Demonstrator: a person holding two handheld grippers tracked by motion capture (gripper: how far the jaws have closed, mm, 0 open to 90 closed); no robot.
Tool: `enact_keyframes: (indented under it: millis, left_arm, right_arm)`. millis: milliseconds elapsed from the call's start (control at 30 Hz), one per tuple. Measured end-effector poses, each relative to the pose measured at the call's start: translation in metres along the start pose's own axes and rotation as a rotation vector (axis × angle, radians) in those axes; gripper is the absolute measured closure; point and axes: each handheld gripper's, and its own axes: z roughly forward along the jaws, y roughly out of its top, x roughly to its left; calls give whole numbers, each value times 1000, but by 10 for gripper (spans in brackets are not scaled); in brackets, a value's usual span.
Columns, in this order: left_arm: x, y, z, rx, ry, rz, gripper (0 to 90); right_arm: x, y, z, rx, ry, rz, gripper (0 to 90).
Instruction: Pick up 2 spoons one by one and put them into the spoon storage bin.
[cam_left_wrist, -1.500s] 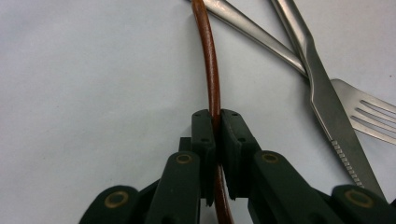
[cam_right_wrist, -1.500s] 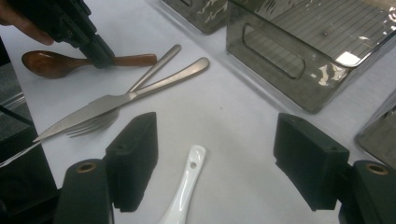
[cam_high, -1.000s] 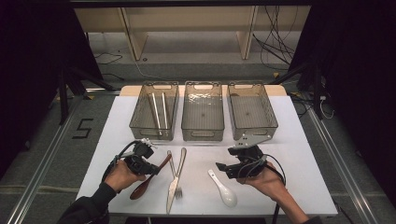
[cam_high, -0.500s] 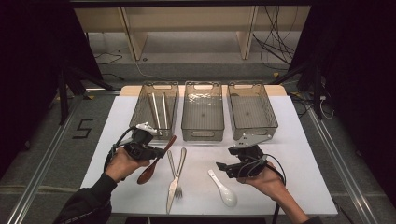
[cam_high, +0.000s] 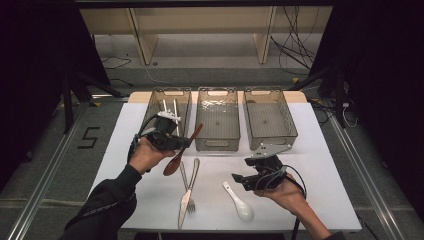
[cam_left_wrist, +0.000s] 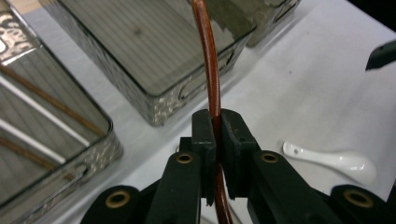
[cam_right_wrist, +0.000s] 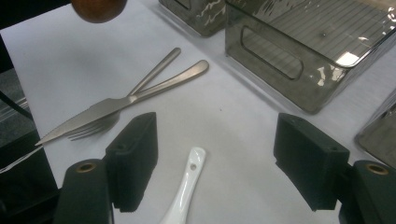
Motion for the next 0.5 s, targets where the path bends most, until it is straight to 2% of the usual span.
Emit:
enact_keyframes:
  millis: [233, 500]
  left_arm:
    - [7, 25, 13, -46, 14, -14, 839]
    - [14, 52, 23, -72, 34, -24, 838]
  right_arm:
    - [0, 0, 0, 0, 1, -1, 315]
    - [-1, 0, -1, -5, 4, 1, 315]
